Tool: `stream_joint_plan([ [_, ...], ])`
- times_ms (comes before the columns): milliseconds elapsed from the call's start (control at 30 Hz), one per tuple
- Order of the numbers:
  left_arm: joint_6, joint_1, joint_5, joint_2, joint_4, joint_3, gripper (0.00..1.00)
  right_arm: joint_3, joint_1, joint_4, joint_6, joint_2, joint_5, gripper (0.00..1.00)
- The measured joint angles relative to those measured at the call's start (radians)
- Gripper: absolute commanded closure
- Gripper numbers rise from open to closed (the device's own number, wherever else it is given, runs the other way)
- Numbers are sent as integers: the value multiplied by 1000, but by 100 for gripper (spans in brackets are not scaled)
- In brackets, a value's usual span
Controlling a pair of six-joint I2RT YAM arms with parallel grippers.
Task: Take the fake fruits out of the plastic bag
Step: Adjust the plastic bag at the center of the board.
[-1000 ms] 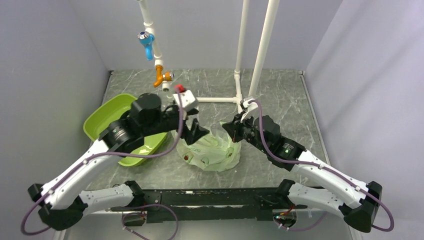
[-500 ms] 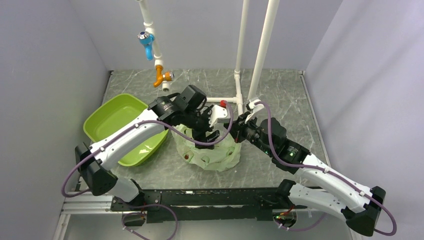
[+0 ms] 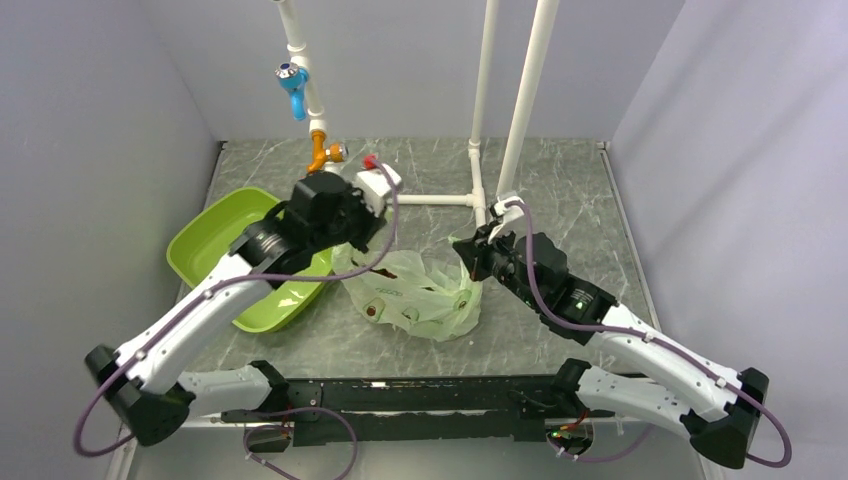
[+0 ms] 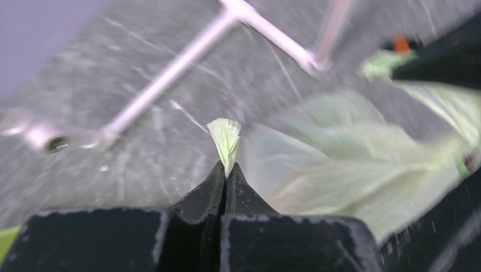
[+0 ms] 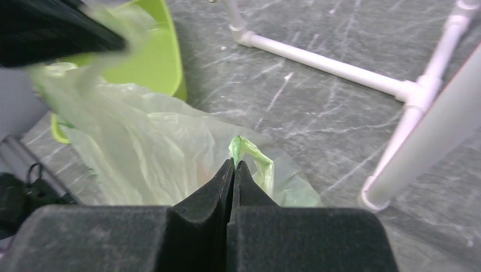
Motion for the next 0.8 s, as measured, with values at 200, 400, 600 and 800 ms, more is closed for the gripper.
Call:
stream_joint_plan([
  [200,-235,1,-414,-171,247,-96,100,131,0,-64,-64,90,121,100],
  [400,-413,45,-636,-303,489,-236,100,259,-9,32,-199,80,196,100],
  [600,-507,110,-707,-284,566,-175,100,349,-58,151,-369,129,164,100],
  [800,-540,172,-650,-248,542,-87,100,426,-63,156,-422,202,100,91],
])
